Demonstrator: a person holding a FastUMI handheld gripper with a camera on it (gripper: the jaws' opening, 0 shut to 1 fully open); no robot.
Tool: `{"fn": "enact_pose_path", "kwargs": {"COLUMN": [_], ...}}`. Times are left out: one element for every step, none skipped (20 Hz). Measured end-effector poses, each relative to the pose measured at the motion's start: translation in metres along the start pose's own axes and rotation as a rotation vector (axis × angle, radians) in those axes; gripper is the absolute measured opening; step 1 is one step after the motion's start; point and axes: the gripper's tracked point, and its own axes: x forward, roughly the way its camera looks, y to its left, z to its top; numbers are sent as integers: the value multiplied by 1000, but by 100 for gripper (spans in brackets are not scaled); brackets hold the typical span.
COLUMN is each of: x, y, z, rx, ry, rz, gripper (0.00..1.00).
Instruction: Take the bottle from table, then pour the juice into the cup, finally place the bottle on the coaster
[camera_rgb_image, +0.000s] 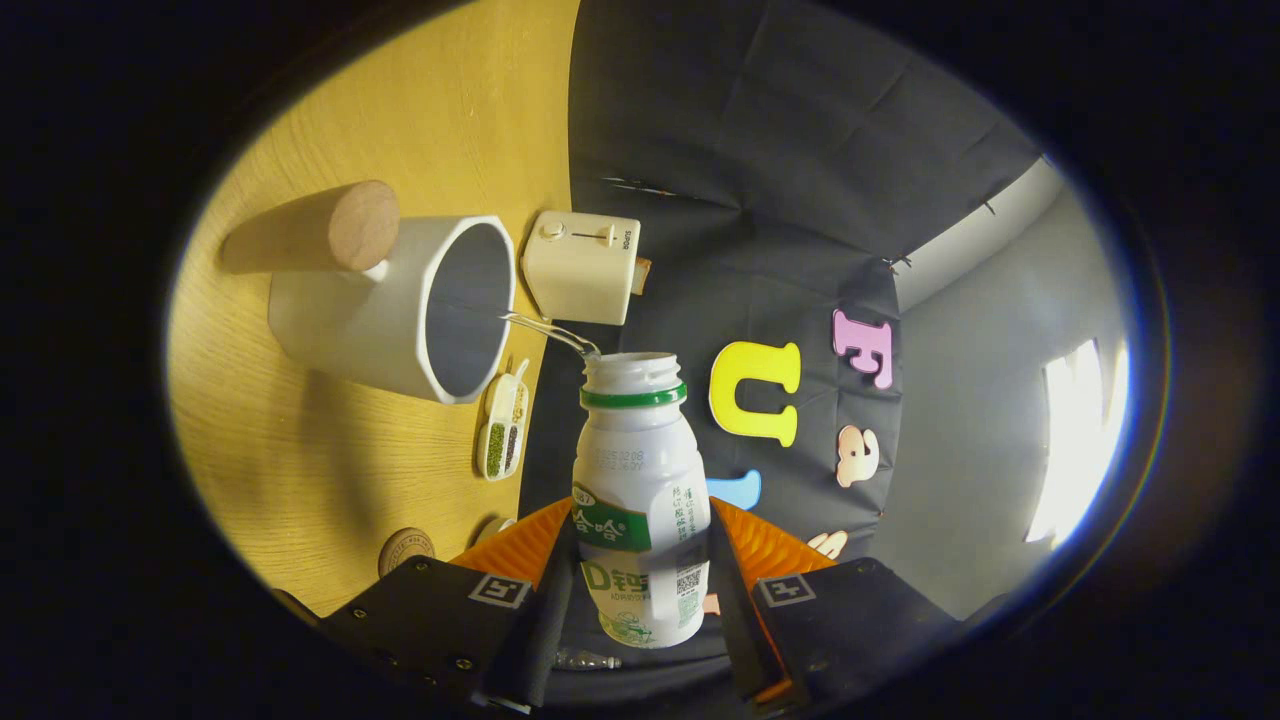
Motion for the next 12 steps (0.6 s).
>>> {"fn": "enact_pose_path", "kwargs": {"x": [1, 2, 2, 2, 4, 4, 4, 4, 4, 4, 4, 4], "y": [0, -1, -1, -1, -1, -2, -2, -1, -1, -1, -1, -1], "z": [1, 0, 0, 0, 0, 0, 0, 0, 0, 0, 0, 0], "rx": [-3, -8, -12, -16, -17, -19, -21, -22, -24, -25, -27, -29], "ry": [0, -2, -2, -2, -3, -3, -2, -3, -3, -3, -3, -4], "rz": [-3, -6, -9, -9, -10, -11, -10, -11, -11, -12, -13, -13], "gripper": [68, 68, 68, 68, 68, 68, 68, 68, 68, 68, 68, 68]}}
